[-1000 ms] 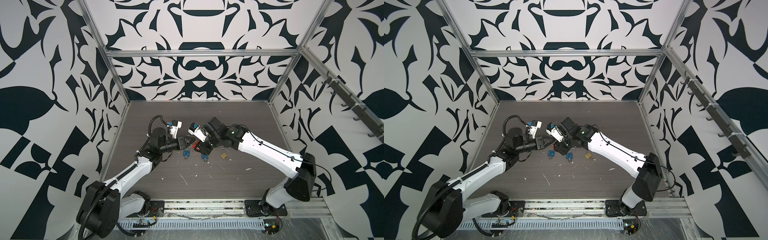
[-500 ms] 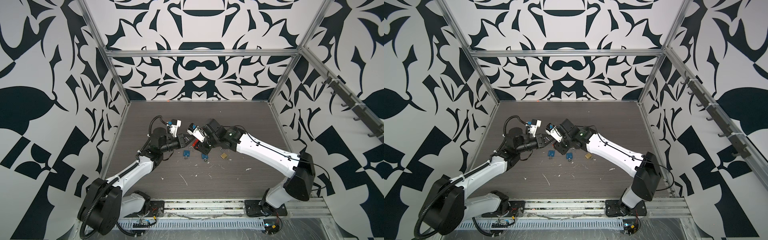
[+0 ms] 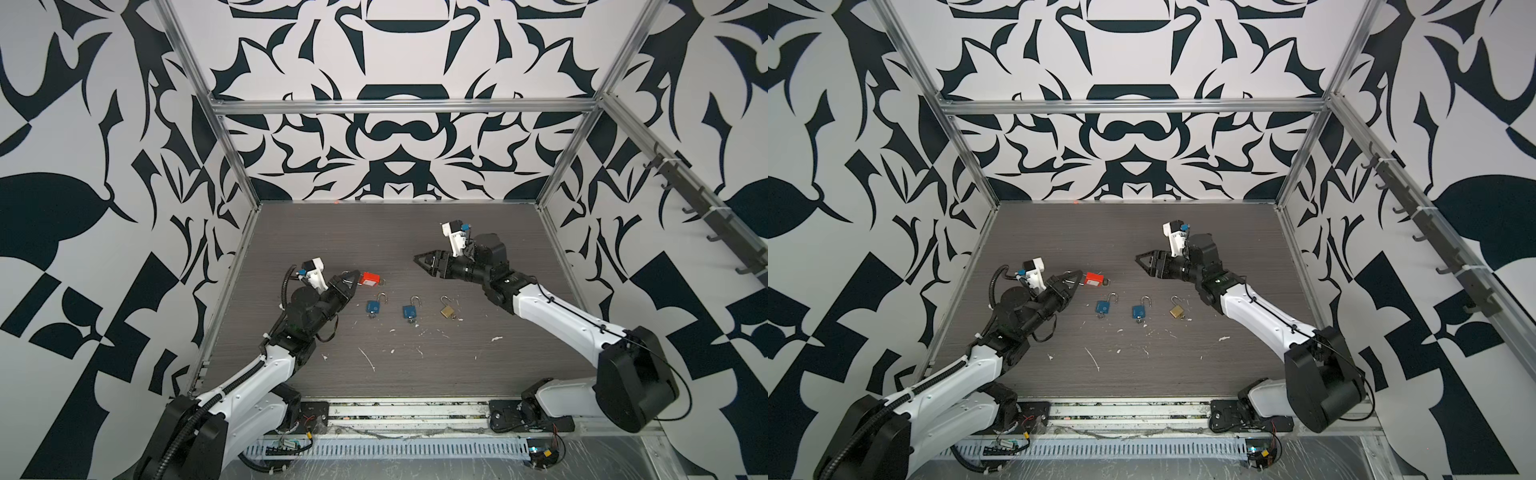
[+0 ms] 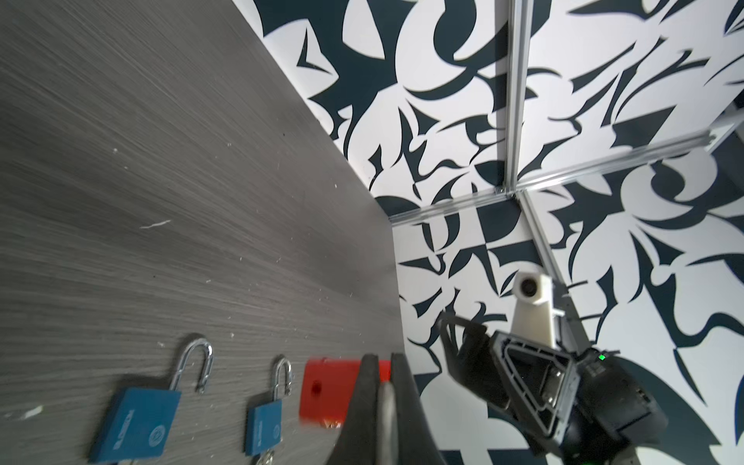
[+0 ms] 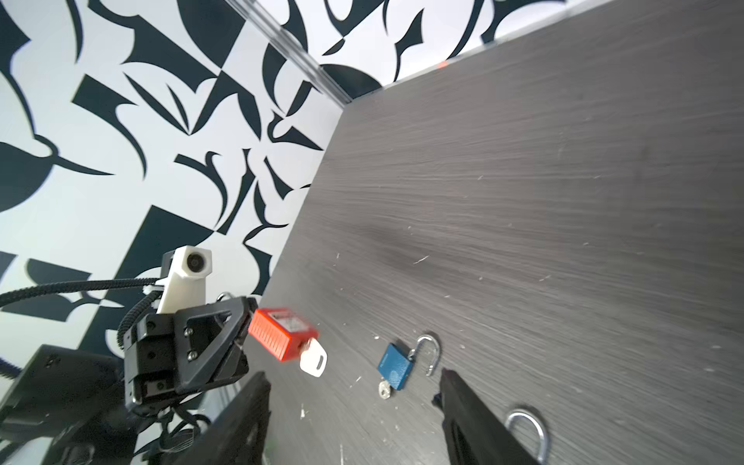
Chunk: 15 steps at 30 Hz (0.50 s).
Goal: Lock with the key
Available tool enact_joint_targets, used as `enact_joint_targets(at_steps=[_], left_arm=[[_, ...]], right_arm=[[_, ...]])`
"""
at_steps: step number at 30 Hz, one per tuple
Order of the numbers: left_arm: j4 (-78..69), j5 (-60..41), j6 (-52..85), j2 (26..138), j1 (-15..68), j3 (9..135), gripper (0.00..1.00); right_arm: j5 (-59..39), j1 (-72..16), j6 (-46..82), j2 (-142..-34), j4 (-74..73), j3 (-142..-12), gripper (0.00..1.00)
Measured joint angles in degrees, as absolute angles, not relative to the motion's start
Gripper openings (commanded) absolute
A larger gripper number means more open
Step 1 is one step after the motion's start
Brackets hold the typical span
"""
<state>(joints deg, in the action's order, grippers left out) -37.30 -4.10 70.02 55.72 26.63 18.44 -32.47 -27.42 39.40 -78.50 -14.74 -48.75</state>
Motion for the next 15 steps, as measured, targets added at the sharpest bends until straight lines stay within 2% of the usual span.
enact_joint_targets(at_steps=[4, 15], left_arm=[[-36.0, -3.2, 74.1, 56.0, 26.7, 22.5, 0.0], [-36.0, -6.0, 83.2, 60.4, 28.1, 25.7, 0.0]], right_arm=[[-35.5, -29.1, 38.9, -78.0, -20.9, -46.2, 0.7], [-32.7, -36.1, 21.3, -78.7, -36.8, -44.0, 0.66]])
